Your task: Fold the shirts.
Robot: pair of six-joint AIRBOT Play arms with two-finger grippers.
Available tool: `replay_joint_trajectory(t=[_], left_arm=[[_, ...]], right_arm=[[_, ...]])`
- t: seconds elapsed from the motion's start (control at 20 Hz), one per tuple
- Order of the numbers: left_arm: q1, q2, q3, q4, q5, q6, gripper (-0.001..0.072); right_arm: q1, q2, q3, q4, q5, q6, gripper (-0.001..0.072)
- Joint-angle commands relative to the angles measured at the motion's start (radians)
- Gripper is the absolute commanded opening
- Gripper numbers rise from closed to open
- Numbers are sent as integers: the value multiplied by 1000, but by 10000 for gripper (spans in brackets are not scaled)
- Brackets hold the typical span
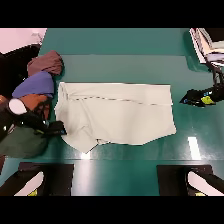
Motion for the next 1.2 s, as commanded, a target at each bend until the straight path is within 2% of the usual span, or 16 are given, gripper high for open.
replay_joint_trajectory(t=[0.0, 0.2, 0.5, 0.55, 0.6, 0.65, 0.85, 1.0, 1.05, 1.1, 1.15], left_arm=[[1, 64, -154, -85, 37, -20, 503], [1, 64, -212, -166, 161, -16, 503], [1, 64, -217, -204, 302, -16, 500], [1, 64, -216, -204, 320, -16, 384], [1, 64, -215, -206, 331, -15, 103], [1, 64, -215, -219, 333, 4, 27], [1, 65, -189, -221, 264, 42, 25], [1, 65, -109, -210, 183, 90, 24], [1, 65, -82, -209, 166, 91, 24], [1, 65, -54, -209, 156, 95, 24], [1, 65, -32, -209, 153, 106, 24]], right_arm=[[0, 25, -15, 34, -25, 1, 353], [27, 25, -15, 32, -30, 1, 353], [70, 25, -15, 32, -38, 2, 353], [70, 25, -15, 32, -27, 2, 354], [66, 25, -15, 32, -17, 2, 354], [56, 25, -16, 32, -5, 2, 354], [-20, 26, -40, 22, 97, 2, 354], [-91, 69, -185, 22, 132, 2, 366], [-116, 94, -258, 24, 131, 2, 458], [-137, 117, -332, 32, 132, 2, 510], [-148, 136, -396, 56, 129, 6, 510]])
